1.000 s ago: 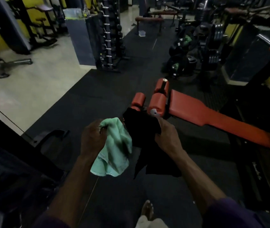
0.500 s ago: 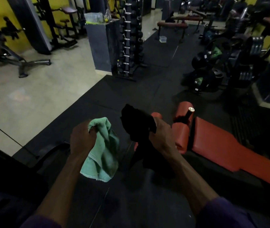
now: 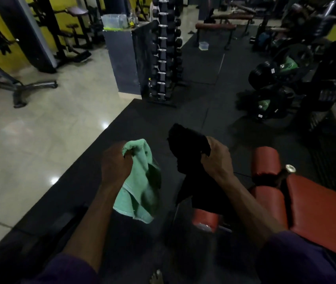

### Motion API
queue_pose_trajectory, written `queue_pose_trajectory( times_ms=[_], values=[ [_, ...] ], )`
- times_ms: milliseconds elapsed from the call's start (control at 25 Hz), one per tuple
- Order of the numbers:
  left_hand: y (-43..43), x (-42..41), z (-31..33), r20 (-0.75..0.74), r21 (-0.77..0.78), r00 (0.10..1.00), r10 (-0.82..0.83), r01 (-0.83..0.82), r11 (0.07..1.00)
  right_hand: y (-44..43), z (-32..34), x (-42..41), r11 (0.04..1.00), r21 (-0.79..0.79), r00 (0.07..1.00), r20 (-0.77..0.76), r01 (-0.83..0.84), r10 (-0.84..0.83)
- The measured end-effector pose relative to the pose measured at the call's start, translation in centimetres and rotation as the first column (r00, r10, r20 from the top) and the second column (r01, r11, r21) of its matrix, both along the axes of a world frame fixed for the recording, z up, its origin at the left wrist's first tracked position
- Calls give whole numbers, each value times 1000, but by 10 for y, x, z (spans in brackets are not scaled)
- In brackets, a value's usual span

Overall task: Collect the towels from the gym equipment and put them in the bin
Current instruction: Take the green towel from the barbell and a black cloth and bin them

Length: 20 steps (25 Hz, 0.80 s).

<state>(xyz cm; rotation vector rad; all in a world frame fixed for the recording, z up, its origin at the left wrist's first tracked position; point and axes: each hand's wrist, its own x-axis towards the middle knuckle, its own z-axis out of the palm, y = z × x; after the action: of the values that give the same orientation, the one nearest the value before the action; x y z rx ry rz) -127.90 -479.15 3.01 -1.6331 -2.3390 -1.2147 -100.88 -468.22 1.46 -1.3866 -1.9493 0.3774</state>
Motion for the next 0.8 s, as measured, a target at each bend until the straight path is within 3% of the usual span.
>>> queue_pose_trajectory(
  times_ms=[320, 480, 800],
  values=[
    [179, -106, 5, -58, -65, 992, -115, 112, 992, 153, 0, -110, 997, -38, 998, -27, 63, -64],
    [288, -154, -6, -4, -97, 984, -176, 175, 980, 252, -5, -148, 998, -47, 998, -30, 45, -46],
    [496, -197, 4, -44, -61, 974, -222, 220, 974, 428, 13, -188, 992, -53, 994, -3, 112, -112]
  ],
)
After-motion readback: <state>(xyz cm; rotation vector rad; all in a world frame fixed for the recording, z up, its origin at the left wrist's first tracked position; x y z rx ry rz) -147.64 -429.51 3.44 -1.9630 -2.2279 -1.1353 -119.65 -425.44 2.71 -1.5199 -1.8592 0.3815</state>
